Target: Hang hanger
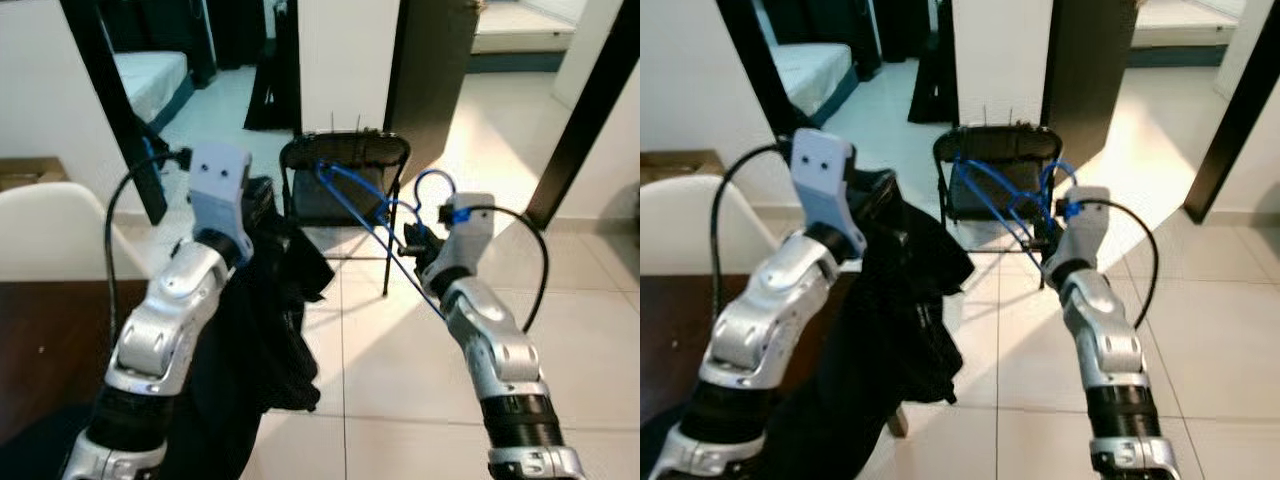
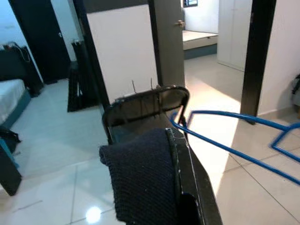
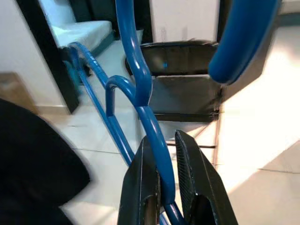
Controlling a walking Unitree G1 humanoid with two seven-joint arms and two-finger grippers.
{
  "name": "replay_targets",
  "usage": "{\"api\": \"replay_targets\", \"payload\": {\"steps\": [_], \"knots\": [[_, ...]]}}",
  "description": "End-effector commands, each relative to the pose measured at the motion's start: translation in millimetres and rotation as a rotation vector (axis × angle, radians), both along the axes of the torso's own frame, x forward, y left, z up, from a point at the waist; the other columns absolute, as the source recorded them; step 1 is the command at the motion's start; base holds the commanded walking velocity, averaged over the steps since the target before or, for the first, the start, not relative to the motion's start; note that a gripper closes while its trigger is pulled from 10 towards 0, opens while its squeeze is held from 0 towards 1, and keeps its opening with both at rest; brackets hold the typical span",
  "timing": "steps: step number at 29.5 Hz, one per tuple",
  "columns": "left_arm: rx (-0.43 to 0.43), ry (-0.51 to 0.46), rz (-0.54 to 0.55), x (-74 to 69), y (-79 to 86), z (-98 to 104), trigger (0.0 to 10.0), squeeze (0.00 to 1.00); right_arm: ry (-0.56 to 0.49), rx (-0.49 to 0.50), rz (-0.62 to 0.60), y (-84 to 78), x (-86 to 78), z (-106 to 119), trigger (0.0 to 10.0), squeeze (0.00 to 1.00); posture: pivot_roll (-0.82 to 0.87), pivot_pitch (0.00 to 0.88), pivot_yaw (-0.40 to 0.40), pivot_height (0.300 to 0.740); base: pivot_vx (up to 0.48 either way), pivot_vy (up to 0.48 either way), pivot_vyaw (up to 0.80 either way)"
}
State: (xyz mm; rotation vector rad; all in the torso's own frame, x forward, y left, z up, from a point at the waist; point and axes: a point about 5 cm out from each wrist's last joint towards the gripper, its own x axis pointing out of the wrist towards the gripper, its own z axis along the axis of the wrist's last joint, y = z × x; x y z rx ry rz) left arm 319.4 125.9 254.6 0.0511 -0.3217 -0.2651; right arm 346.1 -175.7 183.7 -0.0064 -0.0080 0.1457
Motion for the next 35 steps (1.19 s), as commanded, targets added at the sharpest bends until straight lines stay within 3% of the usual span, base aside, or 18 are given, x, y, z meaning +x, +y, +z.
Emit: {"api": "replay_targets", "payload": {"steps": [1, 3, 5, 8, 9, 10, 13, 14, 15, 16, 17, 18, 22, 24, 29, 30, 35], "knots": [[-0.008, -0.036, 0.117, 3.1, 20.5, 1.9, 10.0, 0.0, 0.03, -0.078, 0.036, 1.0, 3.0, -4.2, 10.0, 0.0, -0.02, 0.0, -0.058, 0.74, 0.0, 0.0, -0.8], [-0.013, -0.038, 0.161, 4.1, 27.9, 0.3, 10.0, 0.0, 0.042, -0.111, 0.051, 0.4, 4.0, -6.3, 10.0, 0.0, -0.02, 0.0, -0.058, 0.74, 0.0, 0.0, -0.8], [-0.02, 0.017, 0.284, 3.7, 55.4, -21.9, 10.0, 0.0, 0.057, -0.2, 0.06, -8.9, 9.2, -10.8, 10.0, 0.0, -0.01, 0.0, -0.109, 0.74, 0.0, 0.0, -0.8], [-0.023, 0.038, 0.317, 2.5, 62.9, -30.2, 10.0, 0.0, 0.061, -0.221, 0.056, -13.3, 10.7, -12.1, 10.0, 0.0, -0.01, 0.0, -0.118, 0.74, 0.0, 0.0, -0.8], [0.015, 0.08, 0.345, -0.2, 73.0, -44.8, 10.0, 0.0, 0.066, -0.219, 0.028, -25.1, 13.8, -12.5, 10.0, 0.0, 0.01, 0.0, -0.129, 0.74, 0.0, 0.0, -0.8], [0.059, 0.138, 0.352, -3.9, 81.6, -60.8, 10.0, 0.0, 0.061, -0.182, -0.007, -38.0, 15.8, -11.2, 10.0, 0.0, 0.02, 0.0, -0.125, 0.74, 0.0, 0.0, -0.8], [0.098, 0.184, 0.346, -7.2, 87.2, -72.2, 10.0, 0.0, 0.053, -0.143, -0.032, -47.3, 16.8, -9.6, 10.0, 0.0, 0.02, 0.0, -0.125, 0.74, 0.0, 0.0, -0.8], [0.123, 0.205, 0.334, -12.4, 94.6, -78.9, 10.0, 0.0, 0.031, -0.06, -0.067, -56.7, 16.6, -6.6, 10.0, 0.0, 0.03, 0.0, -0.109, 0.74, 0.0, 0.0, -0.41], [0.123, 0.205, 0.334, -12.4, 94.6, -78.9, 10.0, 0.0, 0.031, -0.06, -0.067, -56.7, 16.6, -6.6, 10.0, 0.0, 0.03, 0.0, -0.109, 0.74, 0.0, 0.0, -0.41], [0.139, 0.227, 0.334, -16.3, 102.0, -84.4, 10.0, 0.0, 0.007, 0.021, -0.087, -61.1, 15.5, -4.7, 10.0, 0.0, 0.04, 0.0, -0.085, 0.74, 0.0, -0.454, 0.0], [0.139, 0.227, 0.334, -16.3, 102.0, -84.4, 10.0, 0.0, 0.007, 0.021, -0.087, -61.1, 15.5, -4.7, 10.0, 0.0, 0.04, 0.0, -0.085, 0.74, 0.0, -0.454, 0.0], [0.114, 0.231, 0.324, -18.7, 106.3, -86.1, 10.0, 0.0, -0.013, 0.088, -0.098, -60.8, 15.2, -3.6, 10.0, 0.0, 0.03, 0.0, -0.065, 0.74, 0.0, -0.461, 0.0], [0.099, 0.226, 0.307, -18.9, 106.8, -85.7, 10.0, 0.0, -0.045, 0.137, -0.086, -57.0, 15.3, -0.2, 10.0, 0.0, 0.03, 0.0, -0.056, 0.74, 0.0, -0.461, 0.0], [0.107, 0.178, 0.221, -7.6, 82.7, -77.1, 10.0, 0.0, -0.062, 0.134, -0.026, -41.2, 19.1, -1.1, 10.0, 0.0, 0.01, 0.0, -0.045, 0.74, 0.0, -0.469, 0.0], [0.12, 0.157, 0.188, -4.3, 73.5, -72.4, 10.0, 0.0, -0.064, 0.134, -0.001, -37.8, 18.7, -1.8, 10.0, 0.0, 0.0, 0.0, -0.043, 0.74, 0.0, -0.469, 0.0], [0.123, 0.131, 0.135, -2.2, 64.1, -66.4, 10.0, 0.0, -0.067, 0.134, 0.027, -36.7, 14.8, -2.9, 10.0, 0.0, -0.02, 0.0, -0.033, 0.74, 0.0, -0.465, 0.0], [0.124, 0.11, 0.078, -0.1, 55.9, -61.6, 10.0, 0.0, -0.074, 0.142, 0.04, -39.3, 12.5, -2.9, 10.0, 0.0, -0.02, 0.0, -0.031, 0.74, 0.0, -0.465, 0.0]]}}
